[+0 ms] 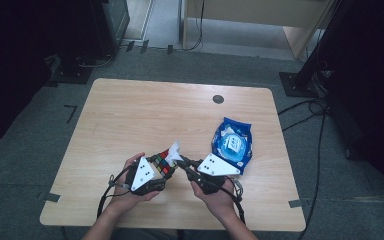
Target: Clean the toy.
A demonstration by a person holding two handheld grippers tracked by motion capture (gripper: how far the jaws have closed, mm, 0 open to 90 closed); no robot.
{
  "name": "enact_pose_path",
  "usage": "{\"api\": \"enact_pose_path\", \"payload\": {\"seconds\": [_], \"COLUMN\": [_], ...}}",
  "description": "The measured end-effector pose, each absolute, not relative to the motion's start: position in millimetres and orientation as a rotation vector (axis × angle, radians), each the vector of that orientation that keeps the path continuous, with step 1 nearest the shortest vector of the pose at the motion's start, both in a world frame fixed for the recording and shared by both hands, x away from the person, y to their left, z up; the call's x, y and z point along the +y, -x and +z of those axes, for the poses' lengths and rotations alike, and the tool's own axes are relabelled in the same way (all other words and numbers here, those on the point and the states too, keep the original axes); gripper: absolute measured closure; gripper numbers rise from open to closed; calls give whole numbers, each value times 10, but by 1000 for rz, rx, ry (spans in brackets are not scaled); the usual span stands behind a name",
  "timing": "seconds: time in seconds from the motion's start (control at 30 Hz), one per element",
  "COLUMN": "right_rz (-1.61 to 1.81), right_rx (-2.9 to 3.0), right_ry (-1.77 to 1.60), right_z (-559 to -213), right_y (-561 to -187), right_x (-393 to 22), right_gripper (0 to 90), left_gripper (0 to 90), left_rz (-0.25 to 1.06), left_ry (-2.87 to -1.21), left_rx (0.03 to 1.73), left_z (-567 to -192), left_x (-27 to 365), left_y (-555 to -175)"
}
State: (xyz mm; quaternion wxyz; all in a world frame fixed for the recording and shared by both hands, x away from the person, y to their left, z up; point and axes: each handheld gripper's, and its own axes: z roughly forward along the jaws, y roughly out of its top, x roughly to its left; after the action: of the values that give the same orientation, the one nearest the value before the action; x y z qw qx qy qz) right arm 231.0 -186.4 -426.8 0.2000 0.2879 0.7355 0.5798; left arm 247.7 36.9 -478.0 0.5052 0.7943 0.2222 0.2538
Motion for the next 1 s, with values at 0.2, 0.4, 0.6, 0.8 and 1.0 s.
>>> {"api": "enact_pose_path", "payload": {"seconds": [0.2,0.4,0.6,0.8,1.0], "right_rz": [1658,1726,1602,1666,1802], "right_rx": [2107,2068,2019,1992,2046], "right_ry": [-783,-885,-1046,-1062,-867], "right_z": [-4309,-4343,-4487,-4412,-4242], "right_y": [-2283,-2371,-2517,-2483,-2257], "right_x": [-1751,-1857,-2031,-2097,-1816], "right_gripper": [870,870,868,867,866], "left_gripper": [341,342,342,342,342], "left_rz": [598,582,583,595,579], "left_ry": [-1915,-1900,-1880,-1888,-1883], "left_rx": [475,437,461,504,479], "left_z": [-4752,-4721,-4693,-4716,-4695], "left_x": [289,278,351,395,323], "left_y": [-2392,-2352,-2384,-2440,-2389]}}
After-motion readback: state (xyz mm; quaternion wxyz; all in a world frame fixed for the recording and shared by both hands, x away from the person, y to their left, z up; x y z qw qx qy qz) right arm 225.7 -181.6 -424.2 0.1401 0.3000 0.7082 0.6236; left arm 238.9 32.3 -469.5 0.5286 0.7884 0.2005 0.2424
